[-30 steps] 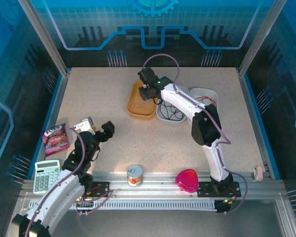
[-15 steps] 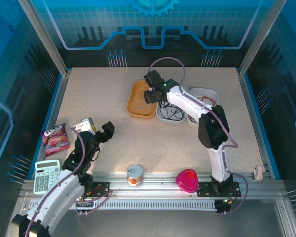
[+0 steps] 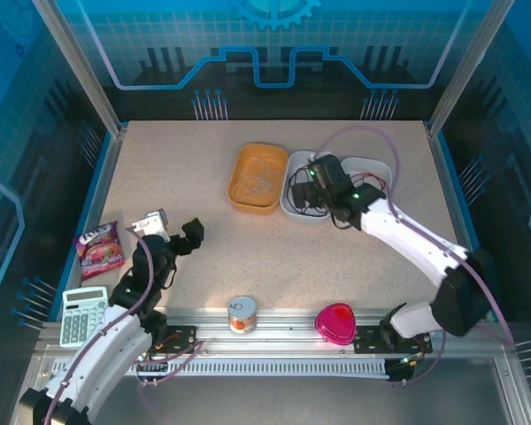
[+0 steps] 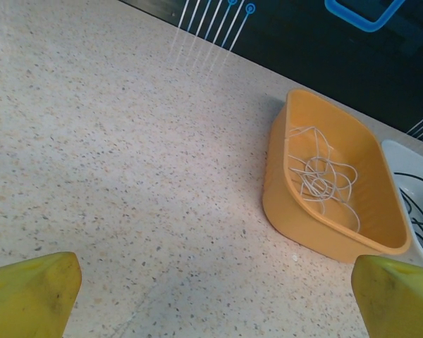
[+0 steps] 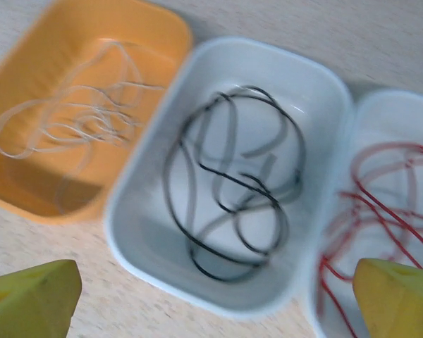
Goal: Untangle the cables
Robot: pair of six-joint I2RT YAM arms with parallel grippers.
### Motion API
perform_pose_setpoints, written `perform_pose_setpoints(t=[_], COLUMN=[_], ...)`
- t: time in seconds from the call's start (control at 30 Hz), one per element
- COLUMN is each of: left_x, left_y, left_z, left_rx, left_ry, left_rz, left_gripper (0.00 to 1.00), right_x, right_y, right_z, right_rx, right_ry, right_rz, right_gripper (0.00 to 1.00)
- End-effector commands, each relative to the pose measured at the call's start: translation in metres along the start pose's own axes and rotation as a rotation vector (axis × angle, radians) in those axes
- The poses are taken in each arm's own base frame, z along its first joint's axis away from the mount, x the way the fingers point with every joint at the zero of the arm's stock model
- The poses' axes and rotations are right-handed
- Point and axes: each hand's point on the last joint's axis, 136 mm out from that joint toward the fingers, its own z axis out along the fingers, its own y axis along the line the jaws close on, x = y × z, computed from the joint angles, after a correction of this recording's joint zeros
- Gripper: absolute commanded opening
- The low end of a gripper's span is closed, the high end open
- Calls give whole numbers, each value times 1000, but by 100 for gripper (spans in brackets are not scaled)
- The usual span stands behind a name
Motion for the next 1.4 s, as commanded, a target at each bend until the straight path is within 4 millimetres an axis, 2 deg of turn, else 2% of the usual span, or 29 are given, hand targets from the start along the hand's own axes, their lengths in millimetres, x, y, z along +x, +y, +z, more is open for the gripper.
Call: perform_pose_setpoints(t=[0.0, 0.1, 0.27, 0.37, 0.47, 0.7, 0.83, 0.87, 1.03, 1.37], left_x=[-22, -27, -30, -32, -33, -22, -17, -16, -12, -15], left_y=[3, 10, 21, 24, 29, 43, 46, 47, 39, 19], left_z=[-5, -6, -1, 5, 15, 39, 49, 51, 58, 79], left_rx=[-49, -96, -153, -165, -180, -160, -135, -123, -50, 71], left_ry=[-56, -79, -123, -131, -125, -79, -70, -71, -87, -130], left_rz=[76, 115, 201, 239, 250, 279, 290, 292, 306, 355], left_gripper=[99, 99, 99, 99, 99, 99, 99, 99, 99, 99], right_x=[5, 25, 64, 76, 81, 84, 88, 84, 87, 92], right_y=[-51, -88, -144, -165, -178, -191, -193, -192, -190, -190], right_z=[-17, -29, -34, -31, -26, -20, -14, -14, -10, 1], right_rx=[140, 209, 359, 394, 422, 465, 471, 460, 446, 436], right_ry=[-87, -110, -123, -145, -195, -334, -373, -409, -488, -495], right_rz=[110, 190, 285, 318, 317, 269, 241, 239, 206, 192], right_gripper=[100, 100, 100, 100, 100, 100, 100, 100, 100, 100])
